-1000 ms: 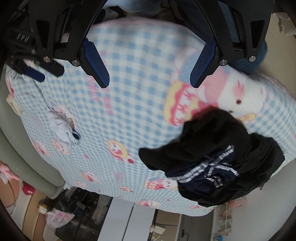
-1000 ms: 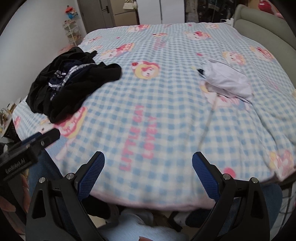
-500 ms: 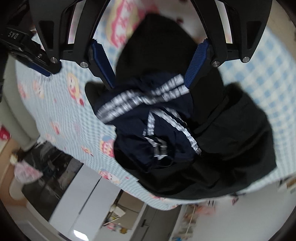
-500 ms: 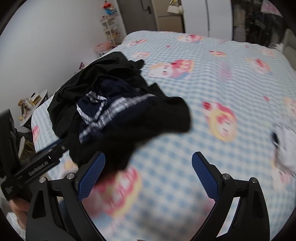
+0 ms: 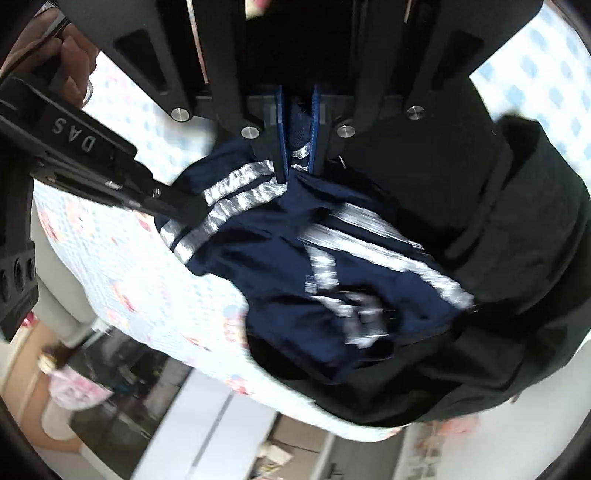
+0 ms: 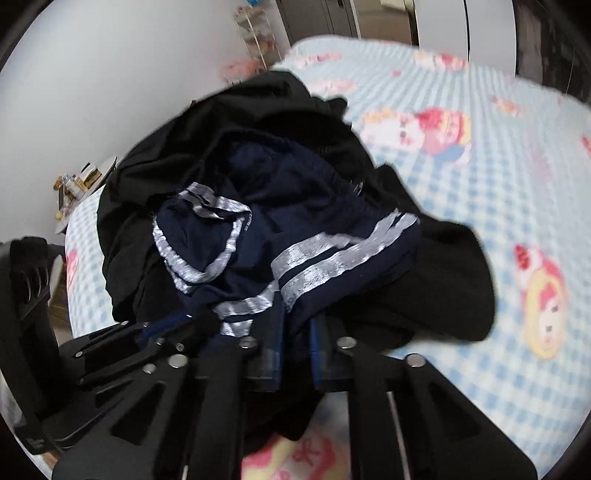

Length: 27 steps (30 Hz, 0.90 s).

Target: Fold clothes

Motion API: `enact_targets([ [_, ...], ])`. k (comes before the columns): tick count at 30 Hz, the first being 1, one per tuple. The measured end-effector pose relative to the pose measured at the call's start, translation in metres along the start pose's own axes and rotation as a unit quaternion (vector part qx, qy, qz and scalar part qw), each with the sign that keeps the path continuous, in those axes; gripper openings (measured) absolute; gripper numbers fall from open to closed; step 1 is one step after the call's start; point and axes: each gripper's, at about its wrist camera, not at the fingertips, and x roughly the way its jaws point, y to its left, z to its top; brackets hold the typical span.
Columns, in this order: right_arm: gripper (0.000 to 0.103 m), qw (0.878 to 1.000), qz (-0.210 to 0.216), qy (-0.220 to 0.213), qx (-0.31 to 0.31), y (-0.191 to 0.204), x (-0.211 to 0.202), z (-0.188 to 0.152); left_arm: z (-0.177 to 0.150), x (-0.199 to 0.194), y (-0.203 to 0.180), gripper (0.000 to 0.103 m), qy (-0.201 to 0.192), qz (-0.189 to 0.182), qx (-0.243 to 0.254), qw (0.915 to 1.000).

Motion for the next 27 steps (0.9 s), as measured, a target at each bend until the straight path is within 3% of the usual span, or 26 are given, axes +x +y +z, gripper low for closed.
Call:
enact_targets([
  [3, 0.004, 0.999, -0.004, -0.029, 0.014, -0.010, -0.039, -0.017, -0.031, -0.004, -0.046, 0.010, 0.026, -0.050, 0.023, 0.9982],
  [8, 0.003, 0.997, -0.043, -0.058, 0.036, -0.048, -0.114, -0.080, -0.083, -0.011, -0.123, 0.010, 0.068, -0.132, 0.062, 0.9869],
  [14, 0.003, 0.988, -0.105, -0.069, 0.094, -0.104, -0.193, -0.170, -0.153, -0.010, -0.213, 0.010, 0.136, -0.224, 0.105, 0.9594],
  [16, 0.003, 0.980, -0.139, -0.069, 0.120, -0.125, -0.214, -0.198, -0.174, -0.010, -0.239, 0.010, 0.152, -0.240, 0.126, 0.9504],
  [20, 0.003, 0.965, -0.159, -0.069, 0.194, -0.169, -0.244, -0.246, -0.204, -0.004, -0.281, 0.014, 0.186, -0.250, 0.171, 0.9346],
  [22, 0.004, 0.958, -0.172, -0.068, 0.220, -0.183, -0.255, -0.267, -0.211, 0.003, -0.282, 0.022, 0.204, -0.242, 0.160, 0.9348],
  [24, 0.008, 0.955, -0.160, -0.060, 0.242, -0.192, -0.261, -0.283, -0.214, 0.007, -0.271, 0.041, 0.212, -0.231, 0.136, 0.9397],
  [25, 0.011, 0.955, -0.146, -0.054, 0.252, -0.194, -0.261, -0.290, -0.213, 0.006, -0.259, 0.041, 0.209, -0.233, 0.115, 0.9427],
  [27, 0.030, 0.955, -0.118, -0.045, 0.267, -0.199, -0.261, -0.302, -0.223, -0.010, -0.238, 0.041, 0.191, -0.235, 0.085, 0.9491],
])
